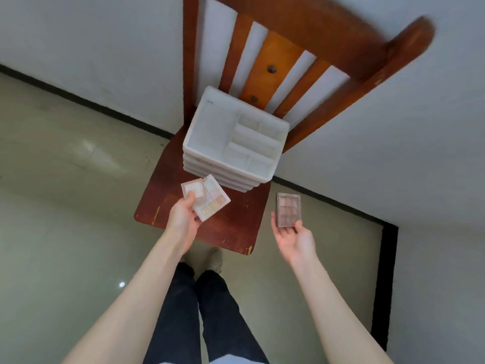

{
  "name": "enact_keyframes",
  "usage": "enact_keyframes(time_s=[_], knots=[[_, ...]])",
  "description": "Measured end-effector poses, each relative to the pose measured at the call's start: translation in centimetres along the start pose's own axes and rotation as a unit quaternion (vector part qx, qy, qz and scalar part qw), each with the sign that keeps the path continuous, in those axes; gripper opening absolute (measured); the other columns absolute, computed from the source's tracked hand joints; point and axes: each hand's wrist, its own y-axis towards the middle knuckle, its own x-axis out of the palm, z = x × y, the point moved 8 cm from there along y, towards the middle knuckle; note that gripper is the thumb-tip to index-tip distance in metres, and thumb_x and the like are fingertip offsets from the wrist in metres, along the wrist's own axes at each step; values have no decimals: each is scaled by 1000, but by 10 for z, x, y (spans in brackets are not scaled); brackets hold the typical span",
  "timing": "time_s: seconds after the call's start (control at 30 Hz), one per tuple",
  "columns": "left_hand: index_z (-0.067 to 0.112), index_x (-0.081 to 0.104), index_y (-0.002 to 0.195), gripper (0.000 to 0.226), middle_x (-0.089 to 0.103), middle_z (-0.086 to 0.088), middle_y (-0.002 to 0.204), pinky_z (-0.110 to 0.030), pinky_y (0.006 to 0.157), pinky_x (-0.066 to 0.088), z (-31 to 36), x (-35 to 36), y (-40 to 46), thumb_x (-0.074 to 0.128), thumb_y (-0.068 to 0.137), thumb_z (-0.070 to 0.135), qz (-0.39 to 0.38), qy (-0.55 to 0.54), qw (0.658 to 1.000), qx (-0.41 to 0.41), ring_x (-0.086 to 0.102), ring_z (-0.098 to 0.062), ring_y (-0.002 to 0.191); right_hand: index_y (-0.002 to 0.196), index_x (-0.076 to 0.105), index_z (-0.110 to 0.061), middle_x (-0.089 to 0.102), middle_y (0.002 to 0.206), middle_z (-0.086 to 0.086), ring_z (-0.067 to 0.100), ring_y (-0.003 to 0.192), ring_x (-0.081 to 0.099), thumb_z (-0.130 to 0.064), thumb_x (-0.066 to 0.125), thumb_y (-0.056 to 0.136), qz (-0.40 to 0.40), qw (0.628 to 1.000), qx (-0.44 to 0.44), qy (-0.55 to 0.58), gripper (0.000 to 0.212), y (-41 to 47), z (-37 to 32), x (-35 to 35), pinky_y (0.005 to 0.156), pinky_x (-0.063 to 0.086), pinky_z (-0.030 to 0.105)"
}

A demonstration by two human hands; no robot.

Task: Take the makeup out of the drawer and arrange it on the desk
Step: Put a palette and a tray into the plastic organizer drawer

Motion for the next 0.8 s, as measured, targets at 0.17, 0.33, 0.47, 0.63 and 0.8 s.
enact_keyframes(time_s=[0.17,0.33,0.47,0.63,0.8], knots=[[15,59,114,27,68,-3,109,-28,76,47,25,82,-49,49,94,30,-81,172,981,31,63,-17,100,119,49,-4,65,107,14,24,91,64,-17,36,101,-41,995,-90,-23,26,-63,-60,-16,77,51,35],[12,60,112,31,68,-7,109,-35,91,47,18,166,-105,54,91,33,-212,293,932,27,64,-22,102,97,57,-5,74,77,8,18,70,71,-9,41,98,-61,979,-186,60,16,-132,-105,-50,62,59,29],[14,61,109,34,70,-5,104,-33,83,49,-16,203,-149,57,87,39,-315,405,859,-2,66,-21,97,94,57,-6,73,76,9,19,69,71,-2,45,95,-45,958,-240,151,13,-179,-103,-98,64,59,30],[17,61,106,32,71,-3,99,-33,82,50,-83,230,-210,59,85,41,-408,492,768,-49,68,-20,92,93,58,-9,71,90,12,19,78,71,-7,48,94,4,923,-293,250,10,-239,-85,-183,70,55,32],[17,60,104,28,71,0,91,-26,66,48,-183,242,-293,59,86,39,-506,553,654,-105,69,-14,78,96,60,-12,74,88,6,16,81,71,-14,51,93,62,862,-365,346,9,-306,-59,-291,69,54,29]])
